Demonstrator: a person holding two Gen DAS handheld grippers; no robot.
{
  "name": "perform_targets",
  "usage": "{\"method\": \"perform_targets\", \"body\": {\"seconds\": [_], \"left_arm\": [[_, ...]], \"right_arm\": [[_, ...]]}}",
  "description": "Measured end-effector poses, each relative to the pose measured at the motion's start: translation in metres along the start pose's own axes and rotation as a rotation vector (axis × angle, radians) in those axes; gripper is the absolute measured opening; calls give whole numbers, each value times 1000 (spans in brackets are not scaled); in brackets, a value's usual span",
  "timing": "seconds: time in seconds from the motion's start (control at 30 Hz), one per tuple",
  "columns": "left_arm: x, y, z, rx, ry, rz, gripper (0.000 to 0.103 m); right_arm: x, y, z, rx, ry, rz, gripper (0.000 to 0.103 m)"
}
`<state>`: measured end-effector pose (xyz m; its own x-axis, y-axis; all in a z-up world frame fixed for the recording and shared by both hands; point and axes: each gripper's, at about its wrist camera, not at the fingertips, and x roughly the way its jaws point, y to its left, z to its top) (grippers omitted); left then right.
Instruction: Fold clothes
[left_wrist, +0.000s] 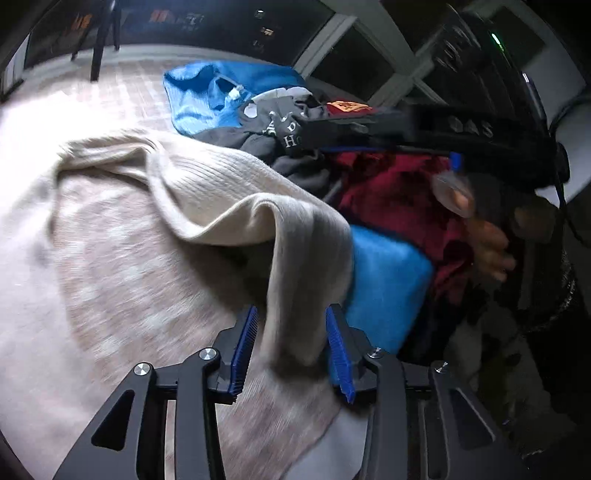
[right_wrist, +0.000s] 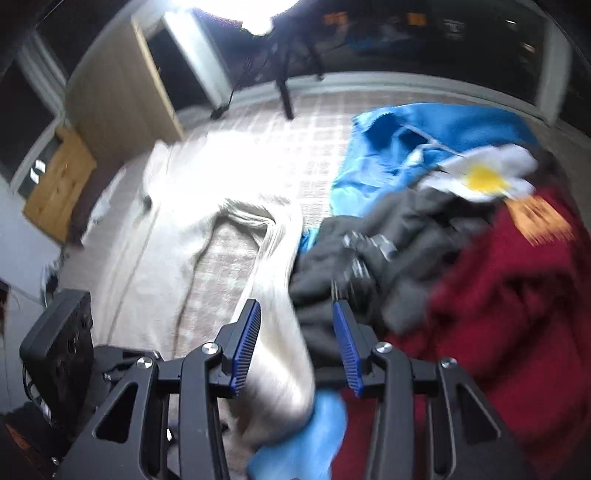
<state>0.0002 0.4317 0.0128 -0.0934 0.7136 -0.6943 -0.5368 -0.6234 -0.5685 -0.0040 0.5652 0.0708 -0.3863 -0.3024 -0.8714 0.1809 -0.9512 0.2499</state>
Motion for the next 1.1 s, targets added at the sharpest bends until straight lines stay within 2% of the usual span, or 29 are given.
{"method": "perform_targets", "body": {"seconds": [0.03, 0.07, 0.1, 0.17, 0.23, 0.27, 0.37, 0.4, 0.53, 0.57, 0.6, 0.67, 0.73, 0.83, 0.97, 1.1], "left_arm": [[5, 0, -1, -11, -6, -23, 28], [6, -2, -2, -15, -8, -40, 17], [7, -5, -4, -18, -10, -56, 13], [6, -13, -8, -31, -16, -96, 10], [1, -20, -10, -31, -26, -123, 8], [-3, -23, -9, -43, -34, -155, 8], [-15, -32, -8, -80, -55, -248, 8], [-19, -35, -8, -91, -58, -271, 8], [-27, -50, -15, -33, -8, -240, 8], [-28, -53, -19, -18, 21, -245, 8], [-31, -57, -23, 15, 47, -210, 9], [-45, -58, -31, 121, 96, -87, 12], [-65, -45, -29, 167, 105, 18, 17], [-90, -2, -3, 200, 121, 203, 18], [-98, 43, 41, 200, 112, 304, 18], [-67, 66, 81, 282, 122, 347, 18]], "right_arm": [[11, 2, 6, -19, 24, -2, 41], [24, 3, 10, -44, 59, 0, 41], [32, 4, 12, -64, 89, 10, 41], [49, 8, 14, -107, 143, 25, 41], [54, 13, 13, -171, 156, 9, 41], [53, 13, 14, -185, 162, 11, 38], [47, 10, 17, -181, 169, 37, 14], [44, 8, 18, -173, 169, 47, 11], [22, 6, 17, -155, 145, 51, 12], [13, 7, 7, -146, 127, 44, 22], [3, 9, -3, -137, 109, 36, 33], [-16, 12, -23, -119, 74, 22, 34], [-35, 15, -44, -101, 38, 8, 34], [-37, 36, -82, -92, 32, -24, 34], [-20, 66, -122, -107, 47, -125, 34], [-1, 68, -121, -114, 88, -163, 35]]}}
